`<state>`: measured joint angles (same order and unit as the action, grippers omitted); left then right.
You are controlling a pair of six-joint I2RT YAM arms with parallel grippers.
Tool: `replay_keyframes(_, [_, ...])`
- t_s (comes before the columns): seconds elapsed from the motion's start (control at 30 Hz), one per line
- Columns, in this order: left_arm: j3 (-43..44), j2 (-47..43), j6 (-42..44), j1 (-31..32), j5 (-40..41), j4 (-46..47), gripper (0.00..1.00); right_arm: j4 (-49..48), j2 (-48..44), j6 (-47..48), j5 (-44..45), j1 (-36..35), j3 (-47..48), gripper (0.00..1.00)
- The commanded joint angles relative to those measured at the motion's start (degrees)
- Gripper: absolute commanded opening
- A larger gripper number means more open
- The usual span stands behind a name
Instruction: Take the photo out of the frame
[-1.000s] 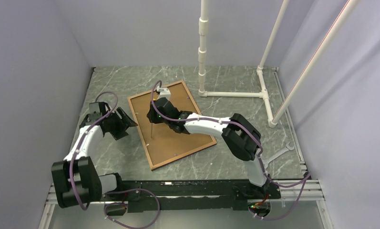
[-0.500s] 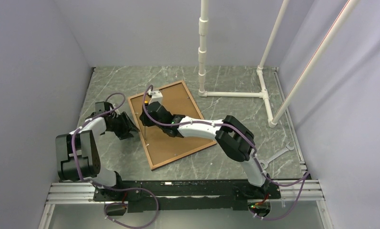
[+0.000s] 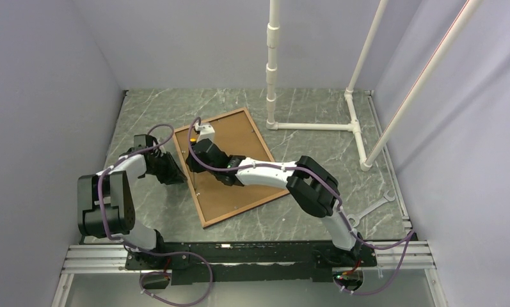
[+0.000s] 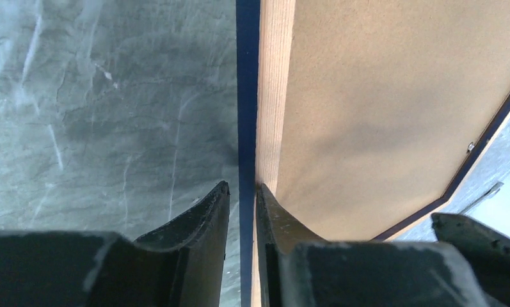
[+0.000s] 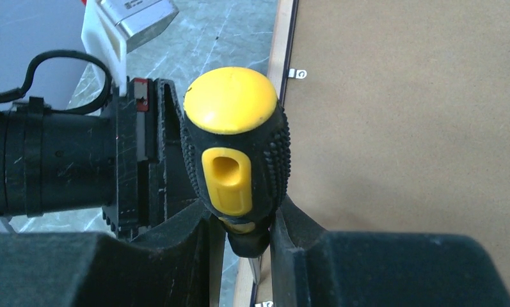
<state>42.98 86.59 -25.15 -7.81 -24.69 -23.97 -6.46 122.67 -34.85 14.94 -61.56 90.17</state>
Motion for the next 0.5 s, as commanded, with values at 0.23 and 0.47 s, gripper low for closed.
replay_keyframes(0.23, [3.6,4.41,0.29,2.22,3.02,-1.96,0.22,2.48,-1.15,-1.14,-2.41,-1.09,1.29,0.0])
replay_keyframes(0.47, [4.56,6.58,-0.34,3.23,3.61,-3.15,0.23,10.39,-1.44,-0.92,-2.73,-1.77,4.21,0.0])
